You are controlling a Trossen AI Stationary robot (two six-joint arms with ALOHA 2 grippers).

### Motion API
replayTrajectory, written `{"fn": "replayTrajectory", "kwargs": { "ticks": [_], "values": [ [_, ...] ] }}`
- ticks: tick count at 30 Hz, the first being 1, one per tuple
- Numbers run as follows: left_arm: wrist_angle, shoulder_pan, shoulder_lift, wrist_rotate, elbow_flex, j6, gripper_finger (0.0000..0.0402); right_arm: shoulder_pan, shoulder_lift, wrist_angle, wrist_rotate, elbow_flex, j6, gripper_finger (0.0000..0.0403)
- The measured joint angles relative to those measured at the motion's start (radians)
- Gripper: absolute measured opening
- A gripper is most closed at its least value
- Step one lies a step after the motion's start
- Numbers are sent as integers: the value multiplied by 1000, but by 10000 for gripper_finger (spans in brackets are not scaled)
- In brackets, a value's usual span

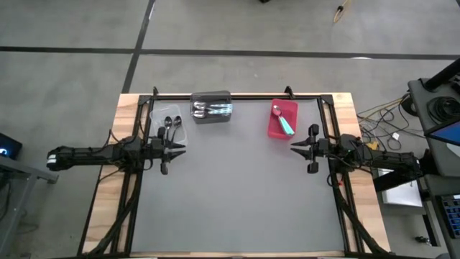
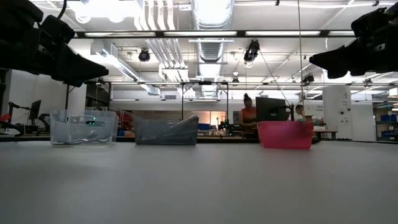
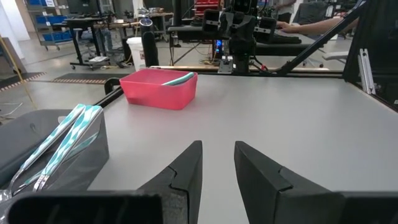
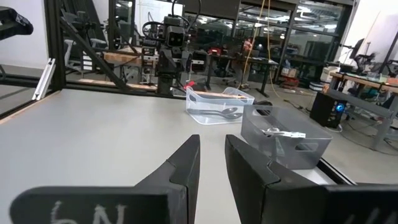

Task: Sort silverware by color (type)
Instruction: Return to Home Position

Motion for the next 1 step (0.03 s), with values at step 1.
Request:
{"fn": "replayTrajectory", "kwargs": {
  "ticks": [1],
  "values": [
    [0, 0, 0, 0, 0, 0, 76, 0, 0, 0, 0, 0, 0, 68]
  ]
}}
